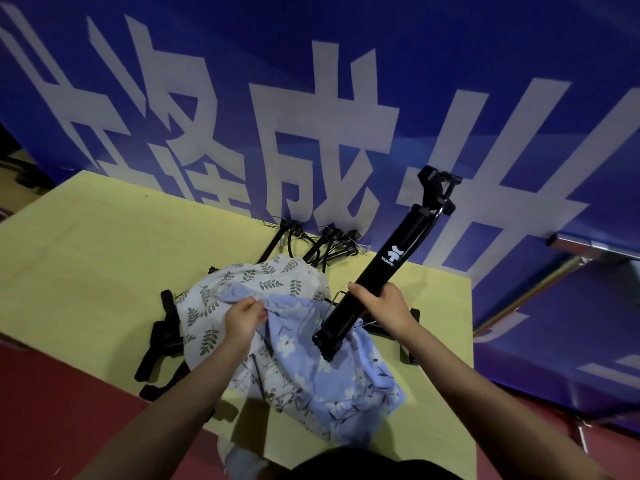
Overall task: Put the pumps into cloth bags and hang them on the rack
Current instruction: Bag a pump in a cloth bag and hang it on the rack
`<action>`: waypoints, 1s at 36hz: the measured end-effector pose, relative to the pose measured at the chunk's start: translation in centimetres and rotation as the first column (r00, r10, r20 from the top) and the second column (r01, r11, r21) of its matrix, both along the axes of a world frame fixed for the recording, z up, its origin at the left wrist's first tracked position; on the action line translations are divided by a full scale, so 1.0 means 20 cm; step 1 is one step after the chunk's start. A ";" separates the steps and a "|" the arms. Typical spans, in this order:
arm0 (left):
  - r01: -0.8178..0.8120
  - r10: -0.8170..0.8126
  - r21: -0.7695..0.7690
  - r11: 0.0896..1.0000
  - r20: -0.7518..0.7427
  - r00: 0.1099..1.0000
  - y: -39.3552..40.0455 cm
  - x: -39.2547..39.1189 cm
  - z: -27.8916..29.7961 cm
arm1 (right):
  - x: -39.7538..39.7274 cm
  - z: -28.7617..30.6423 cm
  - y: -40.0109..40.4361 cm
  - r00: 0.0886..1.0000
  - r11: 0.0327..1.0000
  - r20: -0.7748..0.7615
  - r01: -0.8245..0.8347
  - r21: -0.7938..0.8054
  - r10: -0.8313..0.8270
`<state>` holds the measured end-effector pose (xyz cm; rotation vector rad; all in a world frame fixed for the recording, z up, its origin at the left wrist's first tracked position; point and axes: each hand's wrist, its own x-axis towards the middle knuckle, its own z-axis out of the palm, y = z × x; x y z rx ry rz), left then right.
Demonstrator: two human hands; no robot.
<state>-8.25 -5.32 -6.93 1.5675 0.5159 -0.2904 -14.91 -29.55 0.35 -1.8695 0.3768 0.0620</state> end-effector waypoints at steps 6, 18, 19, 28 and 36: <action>0.074 -0.114 -0.316 0.946 -0.110 0.987 0.02 -0.01 0.14 | 0.00 0.06 0.01 0.993 0.991 0.076 0.081 0.109 -0.090; 0.471 -0.431 -0.197 0.860 0.217 0.876 -0.06 -0.16 0.42 | 0.12 0.27 0.13 0.971 0.987 0.218 0.067 0.148 -0.099; 0.470 -0.425 -0.199 0.860 0.231 0.875 -0.06 -0.17 0.44 | 0.11 0.25 0.15 0.974 0.990 0.212 0.049 0.130 -0.076; 0.401 -0.346 -0.190 0.896 0.265 0.900 0.02 -0.27 0.45 | -0.04 0.10 0.22 0.964 0.980 0.197 -0.191 0.057 0.176; 0.302 -0.208 -0.316 0.900 0.296 0.932 -0.04 -0.28 0.47 | -0.12 0.07 0.20 0.899 0.904 0.092 -0.425 -0.047 0.428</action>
